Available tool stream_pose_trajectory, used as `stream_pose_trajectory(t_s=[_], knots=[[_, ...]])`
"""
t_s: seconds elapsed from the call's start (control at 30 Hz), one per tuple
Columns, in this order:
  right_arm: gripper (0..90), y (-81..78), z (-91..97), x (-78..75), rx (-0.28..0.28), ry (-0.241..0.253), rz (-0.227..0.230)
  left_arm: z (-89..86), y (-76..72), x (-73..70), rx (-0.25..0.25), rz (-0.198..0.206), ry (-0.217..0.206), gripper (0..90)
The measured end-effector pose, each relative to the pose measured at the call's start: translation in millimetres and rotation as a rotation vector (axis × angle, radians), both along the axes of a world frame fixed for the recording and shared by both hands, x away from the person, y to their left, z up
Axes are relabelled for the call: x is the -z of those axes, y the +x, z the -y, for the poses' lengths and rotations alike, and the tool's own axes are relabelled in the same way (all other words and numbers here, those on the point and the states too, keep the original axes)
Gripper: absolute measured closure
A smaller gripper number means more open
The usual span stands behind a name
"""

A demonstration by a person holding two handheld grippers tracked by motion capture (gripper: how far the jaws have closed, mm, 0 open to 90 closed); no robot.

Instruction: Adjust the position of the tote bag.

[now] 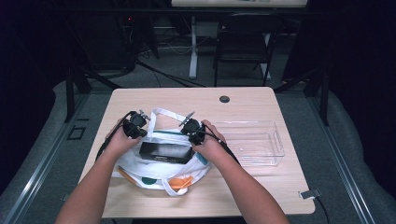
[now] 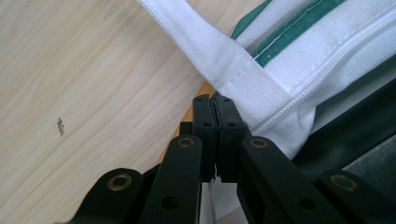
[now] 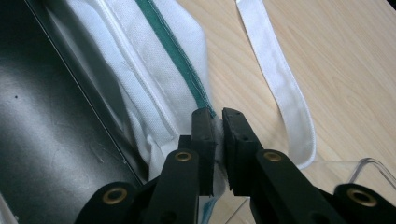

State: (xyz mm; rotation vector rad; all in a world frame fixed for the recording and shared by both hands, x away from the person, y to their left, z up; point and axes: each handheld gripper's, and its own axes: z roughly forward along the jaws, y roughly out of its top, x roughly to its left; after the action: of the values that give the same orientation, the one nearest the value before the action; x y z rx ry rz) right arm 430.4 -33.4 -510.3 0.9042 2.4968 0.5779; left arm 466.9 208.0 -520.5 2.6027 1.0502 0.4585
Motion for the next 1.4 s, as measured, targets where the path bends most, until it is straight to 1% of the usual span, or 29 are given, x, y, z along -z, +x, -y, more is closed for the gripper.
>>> stream_pose_trajectory(t_s=[0.07,0.1,0.17,0.27,0.3,0.4,0.5,0.53,0.6,0.63,0.67,0.77,0.9,0.93,1.03,1.07,1.1,1.13,1.17,1.23,1.27,1.3,1.33,1.37,1.4], knots=[[83.4,0.6,-0.2,0.7,0.001,-0.002,-0.005,0.3,0.0,0.2,0.0,-0.002,0.005,88.9],[83.3,0.9,-0.4,1.1,0.003,-0.003,-0.004,0.7,-0.2,0.9,-0.004,0.005,0.009,89.0],[83.3,1.3,-0.6,1.5,0.003,-0.002,-0.007,0.4,0.0,0.8,0.0,-0.004,0.005,88.9],[83.2,2.0,-0.3,1.0,-0.001,-0.011,-0.014,0.4,-0.1,0.9,-0.001,-0.005,0.006,88.9],[83.1,1.6,-0.6,1.7,0.004,-0.004,-0.009,0.5,-0.2,1.0,-0.001,-0.006,0.006,88.9],[82.5,0.4,-0.7,1.0,0.002,-0.002,-0.002,1.4,-0.6,1.5,-0.002,-0.001,0.012,88.9],[79.4,-1.4,0.5,-1.3,0.007,0.03,0.001,1.7,-0.5,1.3,0.001,-0.006,0.016,88.9],[78.5,-2.0,1.6,-3.4,0.005,0.031,-0.004,1.6,-0.5,1.3,0.001,-0.007,0.016,88.9],[76.4,-4.1,3.0,-6.0,0.002,0.05,0.006,1.4,-0.4,1.4,-0.002,-0.006,0.013,88.9],[76.1,-5.6,4.0,-9.0,-0.005,0.043,0.007,1.4,-0.3,1.3,-0.002,-0.006,0.013,88.9],[75.4,-7.4,4.1,-9.9,-0.004,0.068,0.022,1.3,-0.3,1.4,-0.002,-0.006,0.013,89.0],[72.3,-12.9,5.5,-18.8,-0.014,0.073,0.029,1.2,0.0,1.6,-0.002,-0.006,0.016,88.9],[68.6,-18.6,7.8,-26.2,-0.014,0.085,0.041,1.6,-0.2,1.6,-0.002,-0.009,0.017,88.9],[67.7,-20.2,8.3,-27.4,-0.012,0.095,0.043,1.6,-0.3,1.6,-0.002,-0.009,0.016,88.9],[65.7,-26.0,10.6,-32.7,-0.011,0.106,0.043,1.2,-0.7,1.1,-0.004,-0.006,0.017,88.9],[65.3,-28.5,11.4,-34.0,-0.012,0.108,0.045,1.3,-0.9,1.4,-0.006,0.001,0.018,88.9],[64.9,-30.9,12.5,-35.0,-0.014,0.108,0.047,1.3,-1.0,1.0,-0.006,-0.003,0.021,88.9],[64.6,-33.1,13.6,-36.6,-0.017,0.097,0.043,1.2,-1.1,1.1,-0.008,0.001,0.02,88.9],[64.4,-35.5,14.7,-37.4,-0.017,0.098,0.047,1.2,-1.0,0.9,-0.008,-0.003,0.019,88.9],[63.9,-40.0,17.5,-39.5,-0.016,0.11,0.048,1.5,-1.2,1.2,-0.01,0.002,0.02,88.9],[63.7,-42.3,18.8,-40.6,-0.012,0.114,0.046,1.3,-0.9,1.0,-0.006,-0.006,0.017,88.9],[63.5,-44.1,20.3,-41.9,-0.012,0.109,0.047,1.4,-1.1,1.3,-0.01,0.001,0.017,88.9],[63.0,-45.6,21.3,-42.2,-0.011,0.12,0.041,1.3,-1.0,1.1,-0.01,0.0,0.017,88.9],[62.7,-46.7,22.5,-43.1,-0.012,0.11,0.029,1.3,-1.0,1.0,-0.011,0.0,0.019,88.9],[62.5,-48.3,22.8,-42.5,-0.008,0.114,0.026,1.4,-1.1,1.0,-0.012,0.001,0.02,88.9]])
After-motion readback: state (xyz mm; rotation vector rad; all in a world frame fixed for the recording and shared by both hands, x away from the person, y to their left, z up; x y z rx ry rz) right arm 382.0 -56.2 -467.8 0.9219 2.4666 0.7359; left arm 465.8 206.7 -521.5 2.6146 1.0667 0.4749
